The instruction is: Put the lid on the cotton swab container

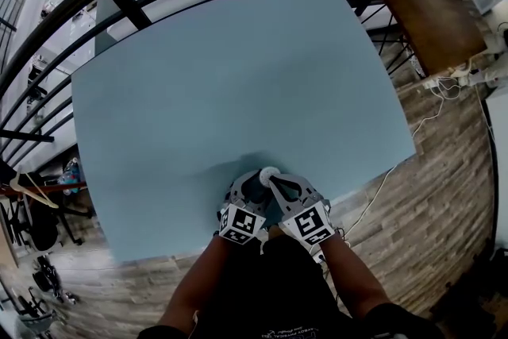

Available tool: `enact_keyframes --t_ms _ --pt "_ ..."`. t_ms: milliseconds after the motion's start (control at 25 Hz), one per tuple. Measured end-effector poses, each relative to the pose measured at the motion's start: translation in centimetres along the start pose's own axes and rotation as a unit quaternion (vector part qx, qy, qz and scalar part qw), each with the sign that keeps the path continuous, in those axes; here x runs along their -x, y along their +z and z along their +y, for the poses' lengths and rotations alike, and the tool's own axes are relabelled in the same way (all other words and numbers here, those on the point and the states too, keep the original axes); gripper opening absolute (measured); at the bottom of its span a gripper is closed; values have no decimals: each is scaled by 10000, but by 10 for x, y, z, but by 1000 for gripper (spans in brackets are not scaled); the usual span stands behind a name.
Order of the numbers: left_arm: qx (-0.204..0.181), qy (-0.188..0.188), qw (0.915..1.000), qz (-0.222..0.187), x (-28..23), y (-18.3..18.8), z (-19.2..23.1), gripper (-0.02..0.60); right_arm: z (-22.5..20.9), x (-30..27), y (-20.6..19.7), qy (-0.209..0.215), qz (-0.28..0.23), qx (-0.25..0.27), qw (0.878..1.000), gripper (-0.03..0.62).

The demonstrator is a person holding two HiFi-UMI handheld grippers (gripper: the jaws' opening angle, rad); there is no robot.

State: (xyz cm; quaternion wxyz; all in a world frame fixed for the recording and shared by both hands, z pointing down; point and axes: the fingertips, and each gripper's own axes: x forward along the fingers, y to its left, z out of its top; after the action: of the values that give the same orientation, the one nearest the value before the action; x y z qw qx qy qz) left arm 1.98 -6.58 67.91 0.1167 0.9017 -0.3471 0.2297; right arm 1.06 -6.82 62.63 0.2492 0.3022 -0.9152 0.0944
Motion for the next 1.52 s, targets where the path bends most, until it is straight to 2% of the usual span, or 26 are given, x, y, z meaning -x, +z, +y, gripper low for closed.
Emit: enact_keyframes --t_ms 320,520,680,880,1000,1200,1320,1520 --pt "10 -11 10000 14 -2 0 -1 239 -2 -2 -7 -120 351 -92 9993 17" --pt "72 -74 9999 -50 -1 0 -1 241 -2 -3 -5 -97 334 -229 9991 18" --pt "160 -149 9997 -92 0 1 -3 241 -4 -2 -5 -266 437 64 9987 18" --pt "221 -87 9997 -48 22 -9 -8 241 -4 4 -5 -300 346 8 9990 20" --pt "321 14 9994 -94 43 -13 -6 241 -5 9 8 -415 60 -90 9991 20" --pt "454 265 9975 -471 75 14 5 239 -13 26 37 -755 -440 -153 9961 20" --pt "335 407 9963 -672 86 39 15 233 -16 36 53 -926 -676 -127 9933 20" --pt "326 560 9925 -1035 96 79 31 176 -18 41 75 -928 -854 -43 9920 20"
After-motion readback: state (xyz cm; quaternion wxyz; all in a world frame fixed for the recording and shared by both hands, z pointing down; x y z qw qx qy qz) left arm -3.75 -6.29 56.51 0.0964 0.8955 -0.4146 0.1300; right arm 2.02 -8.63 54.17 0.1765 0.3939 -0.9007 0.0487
